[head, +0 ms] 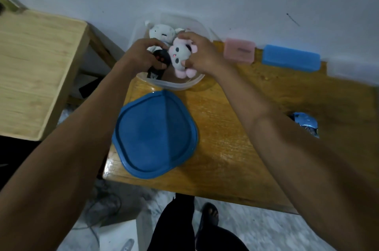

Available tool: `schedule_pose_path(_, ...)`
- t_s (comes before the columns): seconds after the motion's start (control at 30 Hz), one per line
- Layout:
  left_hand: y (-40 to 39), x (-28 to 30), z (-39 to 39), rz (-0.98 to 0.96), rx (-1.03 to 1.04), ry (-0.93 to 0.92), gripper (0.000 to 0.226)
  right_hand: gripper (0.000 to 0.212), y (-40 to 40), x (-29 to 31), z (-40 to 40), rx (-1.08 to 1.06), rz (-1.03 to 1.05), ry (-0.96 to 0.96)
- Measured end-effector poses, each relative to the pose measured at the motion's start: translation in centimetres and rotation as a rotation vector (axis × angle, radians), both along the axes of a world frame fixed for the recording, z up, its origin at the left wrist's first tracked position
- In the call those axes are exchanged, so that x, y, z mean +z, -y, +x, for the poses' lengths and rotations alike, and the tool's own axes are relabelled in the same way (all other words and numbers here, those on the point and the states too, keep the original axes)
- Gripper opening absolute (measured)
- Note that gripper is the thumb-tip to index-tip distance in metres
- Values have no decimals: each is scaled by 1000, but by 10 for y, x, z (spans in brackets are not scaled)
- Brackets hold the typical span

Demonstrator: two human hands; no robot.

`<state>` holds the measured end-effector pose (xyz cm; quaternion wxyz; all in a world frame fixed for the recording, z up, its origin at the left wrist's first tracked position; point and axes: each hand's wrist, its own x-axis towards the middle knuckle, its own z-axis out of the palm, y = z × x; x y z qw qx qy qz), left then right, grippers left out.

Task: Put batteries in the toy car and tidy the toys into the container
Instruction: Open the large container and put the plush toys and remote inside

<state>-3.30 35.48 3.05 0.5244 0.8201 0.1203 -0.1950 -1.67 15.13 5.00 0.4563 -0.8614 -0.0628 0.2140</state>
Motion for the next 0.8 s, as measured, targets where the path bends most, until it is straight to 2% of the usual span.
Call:
schedule_pose_path(0.17, 4, -8, 8, 149, -7, -77, 43, 66, -11, -11, 9, 41, -99, 17)
schedule_pose_path(0.3, 9, -8, 10, 269, 6, -41, 43, 61, -17, -21, 15, 76, -197, 54)
schedule_pose_path(0.4, 12, -5, 7, 436, -81, 59, 54, 68, -22, -22, 13, 75, -253, 31)
schedule_pose_path(0.53, 10, 0, -1, 539, -83, 146, 71, 69, -17, -15, 3, 52, -273, 166)
schedule_pose_path(0.7, 3, 9, -38, 518, -46, 443, 55, 44, -4, -5, -21, -109, -146, 368)
schedule_pose_path(0.8, -1, 8, -73, 502, 71, 556, 48, 37, 2, 2, -50, -191, -27, 452)
